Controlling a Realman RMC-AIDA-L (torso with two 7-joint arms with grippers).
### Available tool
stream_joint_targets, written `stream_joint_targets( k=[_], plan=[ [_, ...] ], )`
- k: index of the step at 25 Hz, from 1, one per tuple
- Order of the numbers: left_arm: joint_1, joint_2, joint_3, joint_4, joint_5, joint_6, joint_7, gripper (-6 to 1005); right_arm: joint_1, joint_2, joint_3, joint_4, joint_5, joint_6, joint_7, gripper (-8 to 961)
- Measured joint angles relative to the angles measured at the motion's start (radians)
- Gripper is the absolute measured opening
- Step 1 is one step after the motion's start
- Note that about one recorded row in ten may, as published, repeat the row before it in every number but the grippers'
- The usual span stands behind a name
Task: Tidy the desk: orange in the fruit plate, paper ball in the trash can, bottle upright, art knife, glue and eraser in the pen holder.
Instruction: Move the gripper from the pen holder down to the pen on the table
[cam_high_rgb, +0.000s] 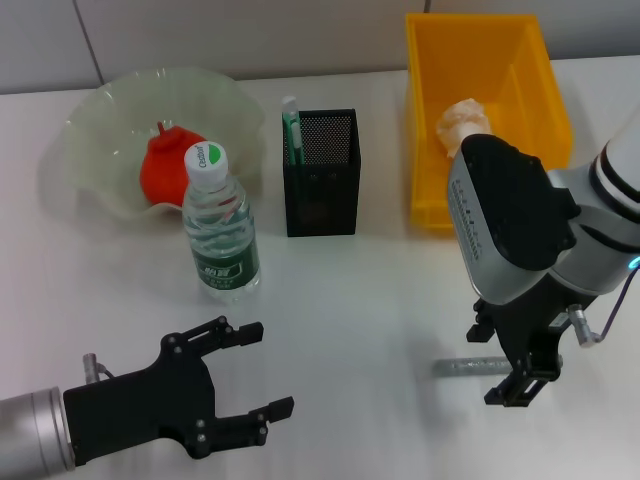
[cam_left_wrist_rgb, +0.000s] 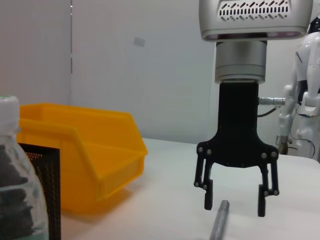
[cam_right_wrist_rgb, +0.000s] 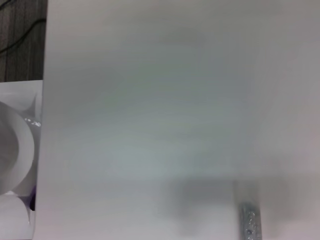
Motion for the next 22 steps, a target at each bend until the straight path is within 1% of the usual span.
stream_joint_targets(
  k=[5,8,14,22],
  plan=[
    [-0.002,-0.001,0.009,0.001,0.001,0.0,0.001,845,0.019,0.0,-0.001,0.036,0.003,0.021,0.021,725],
    [-0.002,0.0,0.013,0.001,0.001,0.001,0.001,845,0.027,0.0,-0.004,0.064,0.004,0.042,0.026,526],
    [-0.001,0.0,0.015,0.0,0.001,0.0,0.002,845,0.024,0.003,-0.049,0.077,0.005,0.083,0.03,489],
    [0.0,0.0,0.018,0.0,0.001,0.0,0.005,845,0.037,0.003,-0.089,0.13,0.002,0.136,0.039,463]
  ],
)
